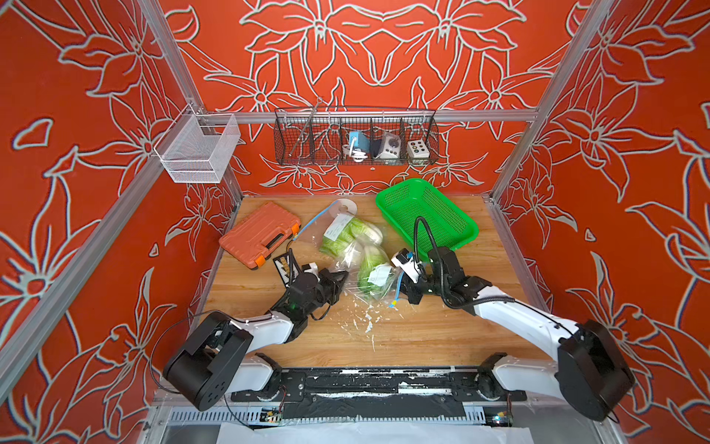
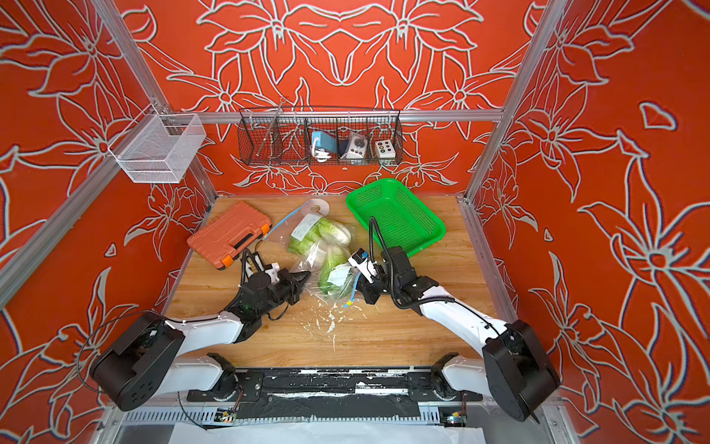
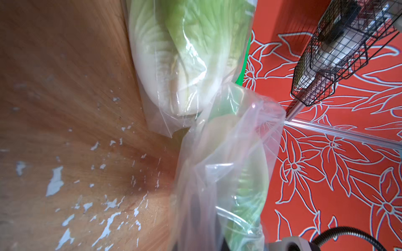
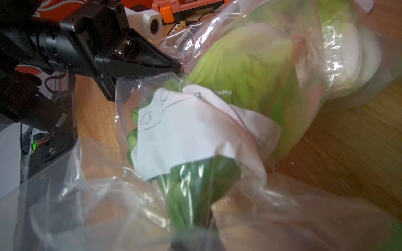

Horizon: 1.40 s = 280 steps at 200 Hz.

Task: Open the zip-top bag and take out the chinese cabbages
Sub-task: Pick up the Chinese cabbage from the zipper food storage bag, then place the Chinese cabbage in the basket.

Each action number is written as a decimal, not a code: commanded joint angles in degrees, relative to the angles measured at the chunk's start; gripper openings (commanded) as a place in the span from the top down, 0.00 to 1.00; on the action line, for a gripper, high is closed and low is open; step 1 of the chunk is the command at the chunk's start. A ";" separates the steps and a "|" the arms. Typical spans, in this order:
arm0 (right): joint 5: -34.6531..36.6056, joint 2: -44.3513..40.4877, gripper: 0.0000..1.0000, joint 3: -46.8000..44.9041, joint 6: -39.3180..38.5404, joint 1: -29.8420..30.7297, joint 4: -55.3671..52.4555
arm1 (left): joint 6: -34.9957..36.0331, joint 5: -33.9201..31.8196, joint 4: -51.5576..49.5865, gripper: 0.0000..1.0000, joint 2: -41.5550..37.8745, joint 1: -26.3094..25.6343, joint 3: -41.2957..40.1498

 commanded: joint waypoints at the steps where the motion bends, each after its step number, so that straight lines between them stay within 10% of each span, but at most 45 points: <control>1: 6.20 -3.52 1.00 -1.59 -0.27 -0.29 -3.22 | 3.60 -4.72 -3.36 1.00 -1.21 3.43 -0.95; 120: -2.69 -9.86 1.00 1.03 2.72 -3.08 -12.43 | 7.45 -11.02 -6.11 1.00 1.47 13.03 -3.90; 280: 18.82 -9.14 1.00 20.06 9.54 -13.73 -19.29 | 12.09 -15.54 -15.59 1.00 0.32 17.50 -0.13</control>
